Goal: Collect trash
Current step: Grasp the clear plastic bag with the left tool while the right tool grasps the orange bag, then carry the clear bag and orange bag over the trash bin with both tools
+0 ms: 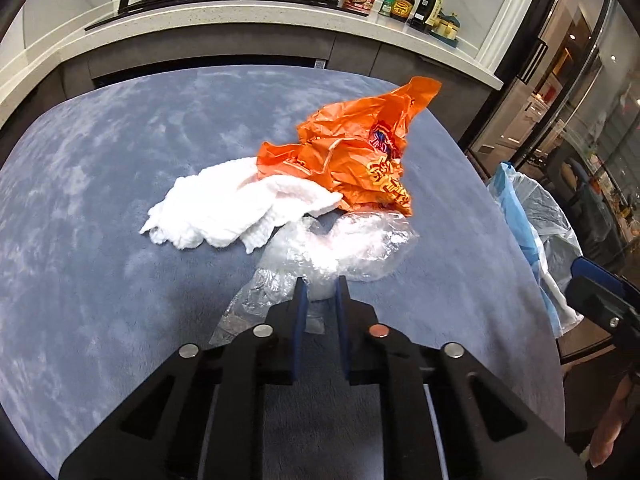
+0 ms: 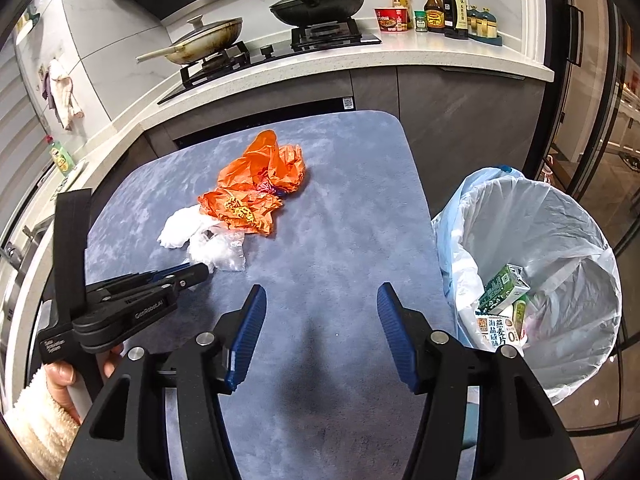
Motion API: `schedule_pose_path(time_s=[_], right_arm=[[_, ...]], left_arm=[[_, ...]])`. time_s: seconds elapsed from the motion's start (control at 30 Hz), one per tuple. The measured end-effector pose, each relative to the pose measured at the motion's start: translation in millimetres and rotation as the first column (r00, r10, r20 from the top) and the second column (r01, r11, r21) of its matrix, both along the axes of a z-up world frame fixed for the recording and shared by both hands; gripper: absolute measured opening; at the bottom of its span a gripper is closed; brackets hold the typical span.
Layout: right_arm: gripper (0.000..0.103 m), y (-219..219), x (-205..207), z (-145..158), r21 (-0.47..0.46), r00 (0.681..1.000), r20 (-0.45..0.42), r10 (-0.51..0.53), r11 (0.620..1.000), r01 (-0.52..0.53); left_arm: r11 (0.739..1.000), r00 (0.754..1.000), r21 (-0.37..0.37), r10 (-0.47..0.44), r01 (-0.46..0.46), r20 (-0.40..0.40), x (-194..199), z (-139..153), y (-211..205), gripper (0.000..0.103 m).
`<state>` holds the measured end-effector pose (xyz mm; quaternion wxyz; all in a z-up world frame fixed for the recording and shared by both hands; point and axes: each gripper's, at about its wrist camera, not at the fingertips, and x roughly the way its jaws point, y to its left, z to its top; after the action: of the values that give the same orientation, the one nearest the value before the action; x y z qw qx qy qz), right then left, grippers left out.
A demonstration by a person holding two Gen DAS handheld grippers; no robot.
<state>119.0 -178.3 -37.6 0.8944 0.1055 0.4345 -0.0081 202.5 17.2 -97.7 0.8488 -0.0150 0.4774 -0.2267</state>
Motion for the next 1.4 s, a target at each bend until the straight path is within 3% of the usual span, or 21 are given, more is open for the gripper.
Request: schedule_pose_path(time_s=[0.43, 0.8, 1.03, 1.13, 1.17, 1.23, 1.27, 1.4], right_arm=[[0.056, 22.5, 21.1, -1.7, 0.033, 0.998, 0.021, 0.065, 0.997, -0.065], [0.056, 32.0, 103.4, -1.1, 0.055, 0.995, 0.073, 0.068, 0.996, -0.072], [0.056, 35.2, 147.2, -17.3, 0.047, 0.995, 0.051, 0.089, 0.995, -0.091], [0.041, 34.3, 160.0, -29.0, 0.054, 0.995, 0.024, 0.092, 0.994, -0.093], [0.026, 34.8, 162.3, -32.0, 0.052, 0.995, 0.016, 0.097, 0.994, -0.097], [0.024, 35.2, 165.1, -36.5, 0.052, 0.994, 0.009, 0.106, 0.993, -0.106], [0.006, 34.9, 163.6, -36.8, 0.042, 0.994, 0.012, 0.105, 0.994, -0.105], [0.007, 25.1, 150.4, -28.9, 0.065, 0.996, 0.035, 0.086, 0.994, -0.088]], left_arm=[[0.993, 0.993, -0.014, 0.12, -0.12, 0.014, -35.5, 29.8, 42.8, 0.011], [0.983, 0.983, 0.006, 0.182, -0.183, 0.031, -32.9, 39.0, 75.5, 0.011], [0.985, 0.985, 0.006, 0.17, -0.17, 0.035, -27.7, 38.4, 72.4, 0.011], [0.987, 0.986, 0.007, 0.163, -0.163, 0.032, -27.2, 37.3, 68.6, 0.011], [0.987, 0.987, 0.008, 0.16, -0.16, 0.032, -27.1, 37.0, 67.2, 0.011], [0.988, 0.988, 0.01, 0.154, -0.154, 0.031, -27.4, 37.0, 64.4, 0.011], [0.989, 0.988, 0.011, 0.15, -0.15, 0.031, -27.7, 36.9, 63.0, 0.011], [0.99, 0.989, 0.008, 0.142, -0.142, 0.031, -30.3, 38.5, 58.7, 0.011]])
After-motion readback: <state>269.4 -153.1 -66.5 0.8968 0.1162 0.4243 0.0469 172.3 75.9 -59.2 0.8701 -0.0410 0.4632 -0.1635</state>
